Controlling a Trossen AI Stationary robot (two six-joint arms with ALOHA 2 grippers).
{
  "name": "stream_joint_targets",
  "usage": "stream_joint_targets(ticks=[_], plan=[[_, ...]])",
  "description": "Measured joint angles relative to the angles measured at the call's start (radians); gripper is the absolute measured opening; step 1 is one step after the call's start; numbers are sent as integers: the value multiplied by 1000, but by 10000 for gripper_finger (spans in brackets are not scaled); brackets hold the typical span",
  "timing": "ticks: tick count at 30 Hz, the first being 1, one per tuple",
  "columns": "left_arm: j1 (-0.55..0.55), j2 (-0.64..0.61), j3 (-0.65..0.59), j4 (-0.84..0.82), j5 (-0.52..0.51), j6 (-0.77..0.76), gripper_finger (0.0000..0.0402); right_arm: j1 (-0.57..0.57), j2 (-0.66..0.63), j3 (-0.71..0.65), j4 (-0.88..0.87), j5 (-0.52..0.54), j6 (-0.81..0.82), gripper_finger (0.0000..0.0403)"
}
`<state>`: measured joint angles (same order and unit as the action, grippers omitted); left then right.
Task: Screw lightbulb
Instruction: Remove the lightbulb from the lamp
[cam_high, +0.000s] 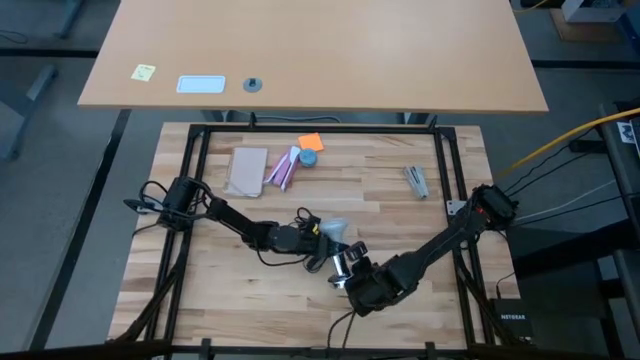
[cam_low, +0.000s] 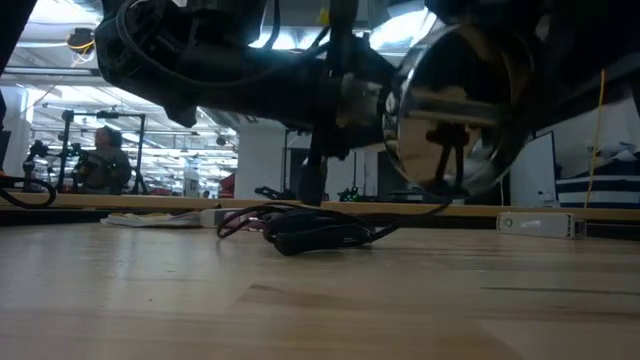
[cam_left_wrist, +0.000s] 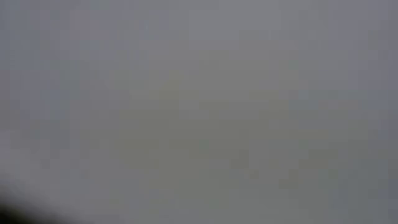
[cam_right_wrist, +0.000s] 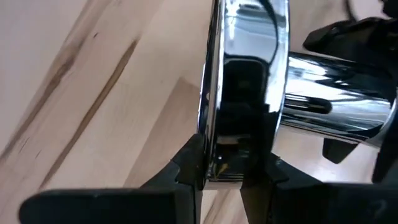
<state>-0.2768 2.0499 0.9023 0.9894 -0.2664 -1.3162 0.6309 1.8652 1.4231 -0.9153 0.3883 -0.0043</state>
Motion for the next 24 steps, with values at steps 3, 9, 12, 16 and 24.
stream_joint_targets(ticks=[3,9,12,16,24], plan=[[2,0,0,-43,2,-62,129,-26,0,0,-2,-60,-36,73],[2,0,-1,-129,17,-174,129,-79,0,0,-3,-174,-132,73],[2,-1,-1,-158,15,-203,129,-103,0,0,-5,-197,-154,75],[5,0,-2,-159,15,-186,129,-129,0,-1,-1,-206,-153,99],[18,3,-6,-179,46,-55,129,-139,-12,37,-94,-139,-103,149]])
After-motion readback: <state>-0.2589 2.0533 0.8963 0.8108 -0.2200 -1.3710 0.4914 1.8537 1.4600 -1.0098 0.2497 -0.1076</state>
